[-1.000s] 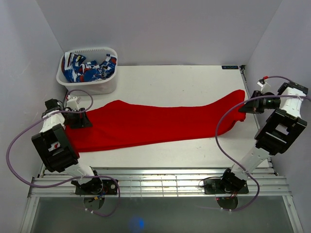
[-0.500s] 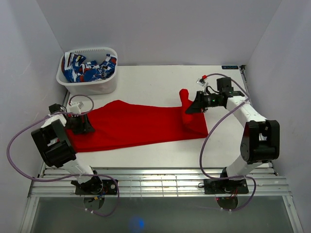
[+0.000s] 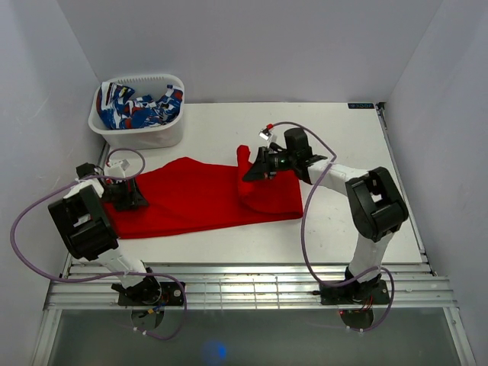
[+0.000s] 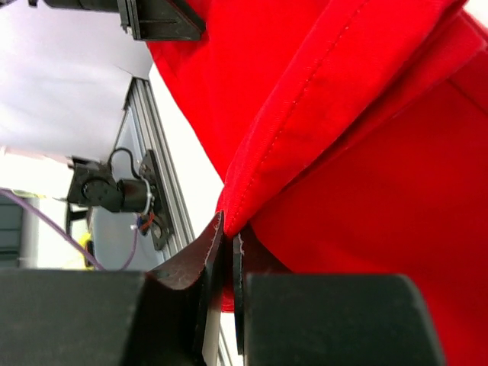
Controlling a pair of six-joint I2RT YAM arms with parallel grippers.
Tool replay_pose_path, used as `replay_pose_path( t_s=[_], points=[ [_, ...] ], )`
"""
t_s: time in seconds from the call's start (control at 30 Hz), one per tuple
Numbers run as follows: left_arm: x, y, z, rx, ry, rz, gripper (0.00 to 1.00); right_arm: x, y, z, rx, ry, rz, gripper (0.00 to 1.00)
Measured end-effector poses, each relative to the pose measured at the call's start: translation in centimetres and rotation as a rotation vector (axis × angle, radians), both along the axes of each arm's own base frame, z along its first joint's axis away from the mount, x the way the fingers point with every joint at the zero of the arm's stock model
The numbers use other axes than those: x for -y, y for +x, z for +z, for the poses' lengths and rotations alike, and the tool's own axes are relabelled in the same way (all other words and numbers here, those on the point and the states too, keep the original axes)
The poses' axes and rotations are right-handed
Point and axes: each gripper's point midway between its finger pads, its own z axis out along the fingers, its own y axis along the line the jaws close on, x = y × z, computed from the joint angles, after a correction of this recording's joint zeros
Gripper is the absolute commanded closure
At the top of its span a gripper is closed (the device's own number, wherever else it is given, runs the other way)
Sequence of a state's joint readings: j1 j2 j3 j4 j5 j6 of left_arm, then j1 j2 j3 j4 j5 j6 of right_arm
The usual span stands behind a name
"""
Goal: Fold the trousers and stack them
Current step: Fold the trousers
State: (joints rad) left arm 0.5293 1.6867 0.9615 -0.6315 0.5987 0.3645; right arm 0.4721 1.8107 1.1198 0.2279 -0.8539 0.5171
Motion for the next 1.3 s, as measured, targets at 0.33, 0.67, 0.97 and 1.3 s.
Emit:
replay_pose_path(
  t_s=[0.33,0.67,0.97,1.3],
  points=[
    [-0.1,0.0,-0.1,0.004,0.000,0.006,0.39,-5.7,0.1,-0.6,-0.031,0.041,0.001,0.92],
    [-0.1,0.0,-0.1,0.004,-0.003,0.007,0.39,-8.6,0.8,-2.1,-0.047,0.035,-0.018,0.92],
    [0.0,0.1,-0.1,0.009,-0.009,0.005,0.38,-9.4,-0.1,-4.0,-0.086,0.009,-0.004,0.86],
    [0.9,-0.1,0.9,0.026,-0.051,-0.042,0.33,-9.7,-2.2,-4.1,-0.073,-0.026,0.101,0.11]
  ],
)
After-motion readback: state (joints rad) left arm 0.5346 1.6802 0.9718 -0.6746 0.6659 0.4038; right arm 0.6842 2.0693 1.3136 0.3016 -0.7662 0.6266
